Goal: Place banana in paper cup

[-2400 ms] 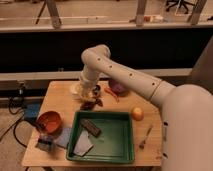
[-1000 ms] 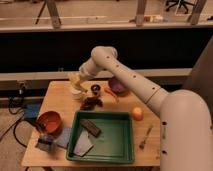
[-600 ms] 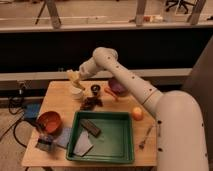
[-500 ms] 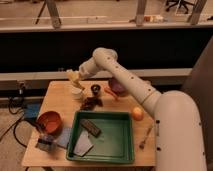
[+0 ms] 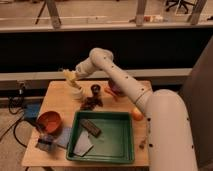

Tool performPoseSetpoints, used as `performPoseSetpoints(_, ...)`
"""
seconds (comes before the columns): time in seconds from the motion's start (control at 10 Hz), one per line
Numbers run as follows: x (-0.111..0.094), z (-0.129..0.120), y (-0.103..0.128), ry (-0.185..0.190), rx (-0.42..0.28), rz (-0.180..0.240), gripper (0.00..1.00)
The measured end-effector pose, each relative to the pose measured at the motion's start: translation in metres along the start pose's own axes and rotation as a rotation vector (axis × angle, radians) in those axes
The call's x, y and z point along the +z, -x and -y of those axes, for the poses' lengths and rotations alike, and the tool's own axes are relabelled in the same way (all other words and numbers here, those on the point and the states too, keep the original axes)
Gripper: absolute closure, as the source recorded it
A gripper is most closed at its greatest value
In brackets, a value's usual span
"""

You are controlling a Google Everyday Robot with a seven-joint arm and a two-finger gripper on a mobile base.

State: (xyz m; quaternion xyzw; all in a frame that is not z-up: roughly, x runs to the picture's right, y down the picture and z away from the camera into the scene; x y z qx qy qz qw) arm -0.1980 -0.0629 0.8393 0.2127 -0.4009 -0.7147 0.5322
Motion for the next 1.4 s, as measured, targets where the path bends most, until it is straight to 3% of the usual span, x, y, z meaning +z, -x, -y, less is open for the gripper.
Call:
performPoseSetpoints(0.5, 0.019, -0.003, -0.005, -0.050, -0.055, 0.013, 0.99)
performPoseSetpoints(0.7, 0.022, -0.008, -0.002, -0.074, -0.076, 0.016, 0.93)
performPoseSetpoints(0.9, 0.022, -0.013, 0.002, -0.103, -0.107, 0.019, 0.73)
performPoseSetpoints(1.1, 0.023, -0.018, 0.008, -0.154, -0.145, 0.024, 0.53)
performPoseSetpoints(1.2, 0.022, -0.018, 0.008, -0.161, -0.150, 0.023, 0.46)
performPoseSetpoints(1.4, 0.019, -0.019, 0.011, -0.179, -0.174, 0.025, 0.24)
